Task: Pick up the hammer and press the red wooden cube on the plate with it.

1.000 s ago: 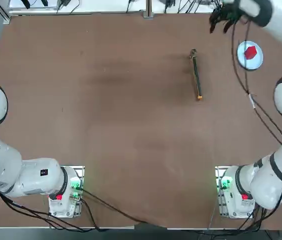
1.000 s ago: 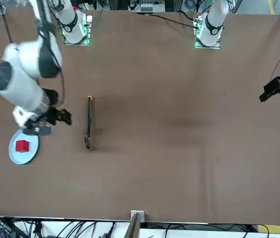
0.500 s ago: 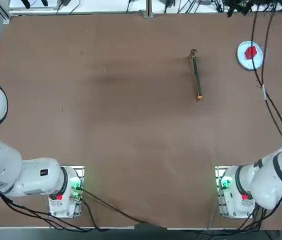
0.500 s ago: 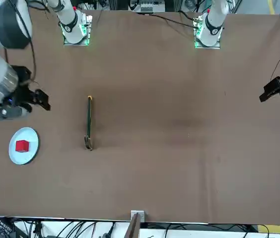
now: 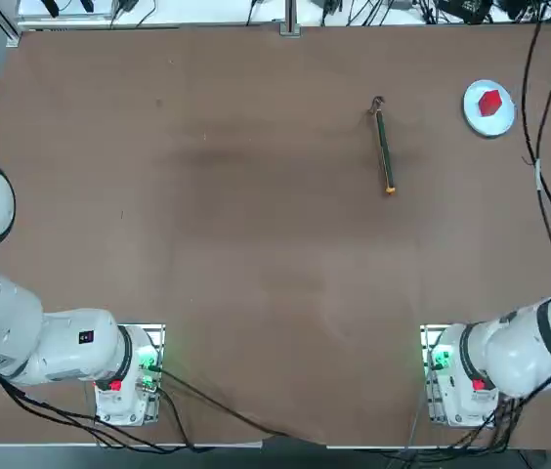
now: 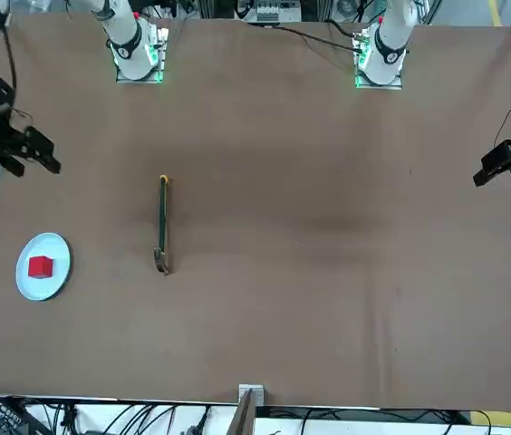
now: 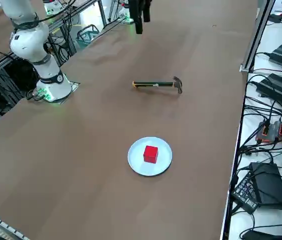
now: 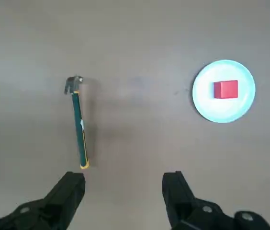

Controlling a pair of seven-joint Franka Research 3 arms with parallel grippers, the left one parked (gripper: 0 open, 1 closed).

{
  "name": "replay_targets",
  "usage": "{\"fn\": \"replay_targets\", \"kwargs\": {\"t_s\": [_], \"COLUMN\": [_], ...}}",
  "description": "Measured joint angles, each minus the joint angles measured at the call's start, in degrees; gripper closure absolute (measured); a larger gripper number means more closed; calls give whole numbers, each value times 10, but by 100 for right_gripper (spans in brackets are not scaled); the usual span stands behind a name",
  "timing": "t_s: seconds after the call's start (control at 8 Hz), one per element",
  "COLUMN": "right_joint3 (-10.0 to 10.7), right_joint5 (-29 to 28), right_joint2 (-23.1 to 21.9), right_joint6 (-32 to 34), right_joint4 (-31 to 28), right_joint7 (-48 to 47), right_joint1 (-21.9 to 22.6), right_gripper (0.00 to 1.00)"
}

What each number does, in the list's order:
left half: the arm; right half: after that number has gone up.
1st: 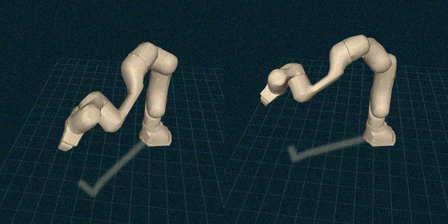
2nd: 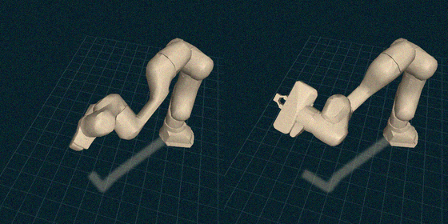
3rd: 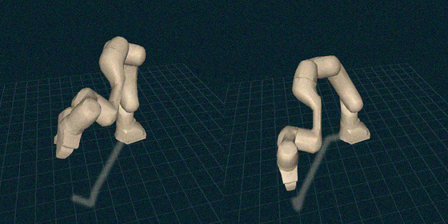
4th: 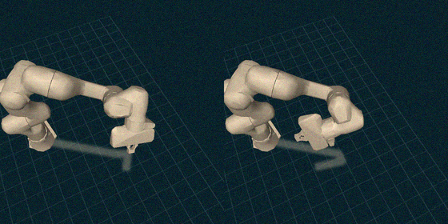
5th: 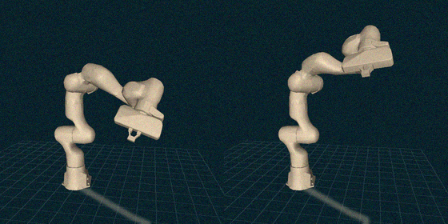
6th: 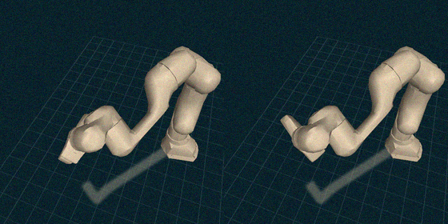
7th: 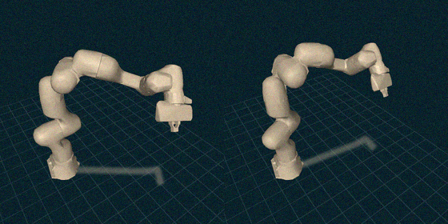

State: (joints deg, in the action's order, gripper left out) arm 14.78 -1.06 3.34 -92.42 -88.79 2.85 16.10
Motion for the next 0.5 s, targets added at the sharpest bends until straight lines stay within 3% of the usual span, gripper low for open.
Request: {"fn": "replay_targets", "kwargs": {"t_s": [0.12,0.25,0.38,0.5], "right_joint3": [-56,-94,-111,-114], "right_joint5": [12,20,23,23], "right_joint2": [-9,-18,-28,-35], "right_joint6": [1,1,3,11], "right_joint4": [-11,-23,-33,-39], "right_joint7": [0,-2,-3,-3], "right_joint1": [-49,-78,-92,-98], "right_gripper": [0,0,0,0]}}
